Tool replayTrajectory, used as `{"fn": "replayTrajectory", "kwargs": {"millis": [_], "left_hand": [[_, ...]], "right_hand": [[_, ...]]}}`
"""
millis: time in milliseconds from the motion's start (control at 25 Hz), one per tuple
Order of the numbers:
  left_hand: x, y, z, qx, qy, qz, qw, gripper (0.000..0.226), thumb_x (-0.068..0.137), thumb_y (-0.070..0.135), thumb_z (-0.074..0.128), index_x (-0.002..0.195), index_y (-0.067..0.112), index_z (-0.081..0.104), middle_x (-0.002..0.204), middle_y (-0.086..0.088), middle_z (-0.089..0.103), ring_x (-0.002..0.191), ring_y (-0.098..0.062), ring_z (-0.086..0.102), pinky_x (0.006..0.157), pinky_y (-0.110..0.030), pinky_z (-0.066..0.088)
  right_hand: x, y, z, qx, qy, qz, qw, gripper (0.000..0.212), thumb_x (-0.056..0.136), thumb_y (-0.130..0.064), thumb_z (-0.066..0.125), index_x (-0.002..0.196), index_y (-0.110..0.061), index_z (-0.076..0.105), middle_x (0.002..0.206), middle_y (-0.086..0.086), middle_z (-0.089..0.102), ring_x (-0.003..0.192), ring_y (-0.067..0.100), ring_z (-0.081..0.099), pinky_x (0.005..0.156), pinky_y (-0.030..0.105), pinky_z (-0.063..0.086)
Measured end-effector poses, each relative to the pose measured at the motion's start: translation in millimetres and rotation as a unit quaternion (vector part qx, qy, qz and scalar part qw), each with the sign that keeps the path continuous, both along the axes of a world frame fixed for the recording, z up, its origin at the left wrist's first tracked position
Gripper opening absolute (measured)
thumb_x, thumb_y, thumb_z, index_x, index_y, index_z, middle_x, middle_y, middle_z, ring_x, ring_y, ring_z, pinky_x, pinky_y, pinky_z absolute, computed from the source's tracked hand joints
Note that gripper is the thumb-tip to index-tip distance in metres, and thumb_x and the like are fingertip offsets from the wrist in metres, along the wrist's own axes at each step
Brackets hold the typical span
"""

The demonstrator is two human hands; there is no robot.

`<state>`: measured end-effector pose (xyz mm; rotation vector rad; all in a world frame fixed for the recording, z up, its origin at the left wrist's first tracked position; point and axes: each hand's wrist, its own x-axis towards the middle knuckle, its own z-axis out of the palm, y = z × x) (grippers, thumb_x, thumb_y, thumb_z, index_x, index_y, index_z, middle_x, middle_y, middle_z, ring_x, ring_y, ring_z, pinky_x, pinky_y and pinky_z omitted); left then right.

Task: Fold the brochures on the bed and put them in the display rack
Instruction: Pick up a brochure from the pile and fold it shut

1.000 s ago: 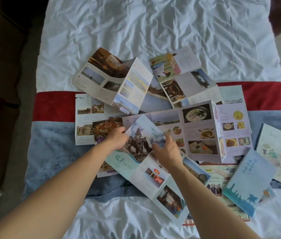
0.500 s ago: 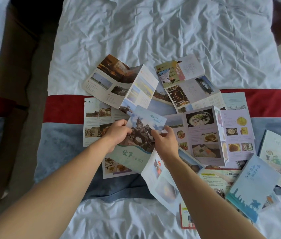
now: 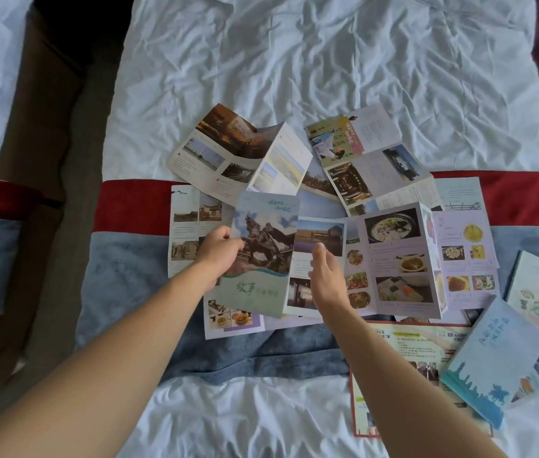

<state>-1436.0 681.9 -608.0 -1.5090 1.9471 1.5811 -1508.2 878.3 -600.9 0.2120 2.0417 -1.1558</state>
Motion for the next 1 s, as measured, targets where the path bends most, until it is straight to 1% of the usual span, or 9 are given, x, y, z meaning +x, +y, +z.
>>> {"fn": "replayTrajectory", "kwargs": {"millis": [80, 120, 240, 360, 480, 560, 640, 840, 1000], "left_hand": [[-4.5, 12.8, -5.2, -0.002, -0.006, -0.047, 0.999, 0.005, 0.088, 0.028, 0.066, 0.085, 0.024, 0.065, 0.088, 0.005, 0.07, 0.082, -0.014, 0.065, 0.061, -0.028, 0.043], [-7.8, 19.9, -7.2, -0.008, -0.013, -0.074, 0.997, 0.008, 0.087, 0.03, 0.068, 0.083, 0.024, 0.065, 0.086, 0.006, 0.069, 0.079, -0.013, 0.063, 0.06, -0.028, 0.041], [-20.1, 44.8, -14.1, -0.046, -0.035, -0.13, 0.99, 0.016, 0.085, 0.034, 0.071, 0.084, 0.019, 0.064, 0.082, 0.005, 0.068, 0.074, -0.015, 0.062, 0.058, -0.028, 0.041], [-28.3, 71.4, -24.7, -0.078, -0.049, -0.156, 0.984, 0.022, 0.086, 0.033, 0.069, 0.1, 0.022, 0.056, 0.093, 0.005, 0.065, 0.076, -0.014, 0.061, 0.056, -0.027, 0.04], [-29.3, 93.2, -39.2, -0.097, -0.059, -0.213, 0.97, 0.054, 0.085, 0.032, 0.069, 0.13, 0.018, 0.043, 0.123, -0.007, 0.056, 0.105, -0.027, 0.058, 0.079, -0.034, 0.048], [-26.7, 104.2, -47.3, -0.091, -0.066, -0.244, 0.963, 0.08, 0.084, 0.035, 0.071, 0.147, 0.012, 0.028, 0.14, -0.015, 0.041, 0.127, -0.034, 0.045, 0.102, -0.041, 0.041], [-25.0, 109.9, -51.7, -0.074, -0.079, -0.242, 0.964, 0.095, 0.086, 0.037, 0.07, 0.155, 0.01, 0.011, 0.151, -0.017, 0.03, 0.139, -0.036, 0.032, 0.111, -0.043, 0.031], [-19.6, 100.1, -52.9, -0.078, -0.038, -0.216, 0.973, 0.07, 0.087, 0.032, 0.064, 0.149, 0.021, 0.034, 0.138, -0.012, 0.045, 0.129, -0.031, 0.045, 0.108, -0.039, 0.039], [-6.6, 92.1, -43.1, -0.074, -0.013, -0.213, 0.974, 0.06, 0.087, 0.032, 0.061, 0.144, 0.023, 0.044, 0.136, -0.008, 0.047, 0.126, -0.027, 0.047, 0.104, -0.035, 0.039]], "right_hand": [[0.1, -3.0, 4.2, 0.007, 0.018, -0.011, 1.0, 0.053, 0.097, -0.066, 0.018, 0.12, -0.038, 0.057, 0.134, 0.0, 0.058, 0.105, 0.016, 0.058, 0.094, 0.043, 0.046], [-1.3, -2.2, 3.7, 0.033, 0.033, -0.019, 0.999, 0.057, 0.094, -0.068, 0.016, 0.118, -0.038, 0.057, 0.132, 0.002, 0.059, 0.105, 0.019, 0.058, 0.095, 0.045, 0.047], [-8.4, 11.9, -7.6, 0.116, 0.066, -0.007, 0.991, 0.07, 0.093, -0.067, 0.024, 0.146, -0.025, 0.045, 0.148, 0.009, 0.048, 0.132, 0.03, 0.046, 0.111, 0.049, 0.036], [-9.7, 37.4, -24.4, 0.159, 0.078, 0.124, 0.976, 0.067, 0.099, -0.048, 0.047, 0.157, -0.022, 0.025, 0.156, 0.012, 0.035, 0.138, 0.031, 0.039, 0.108, 0.045, 0.035], [-5.1, 49.2, -41.2, 0.175, 0.097, 0.186, 0.962, 0.072, 0.096, -0.034, 0.057, 0.157, -0.022, 0.021, 0.148, 0.016, 0.042, 0.13, 0.035, 0.044, 0.104, 0.044, 0.037], [-3.3, 48.4, -47.7, 0.174, 0.103, 0.187, 0.961, 0.076, 0.092, -0.029, 0.06, 0.157, -0.023, 0.021, 0.142, 0.016, 0.045, 0.126, 0.035, 0.047, 0.101, 0.042, 0.04], [-1.9, 45.1, -51.3, 0.164, 0.097, 0.179, 0.965, 0.078, 0.091, -0.026, 0.061, 0.157, -0.023, 0.02, 0.14, 0.015, 0.045, 0.123, 0.034, 0.049, 0.098, 0.041, 0.042], [-2.8, 38.8, -53.6, 0.147, 0.092, 0.145, 0.974, 0.08, 0.089, -0.024, 0.063, 0.157, -0.025, 0.022, 0.138, 0.013, 0.045, 0.123, 0.031, 0.048, 0.096, 0.038, 0.041], [0.3, 33.6, -44.2, 0.172, 0.099, 0.158, 0.967, 0.078, 0.086, -0.018, 0.062, 0.154, -0.029, 0.025, 0.135, 0.011, 0.046, 0.112, 0.032, 0.054, 0.084, 0.037, 0.044]]}}
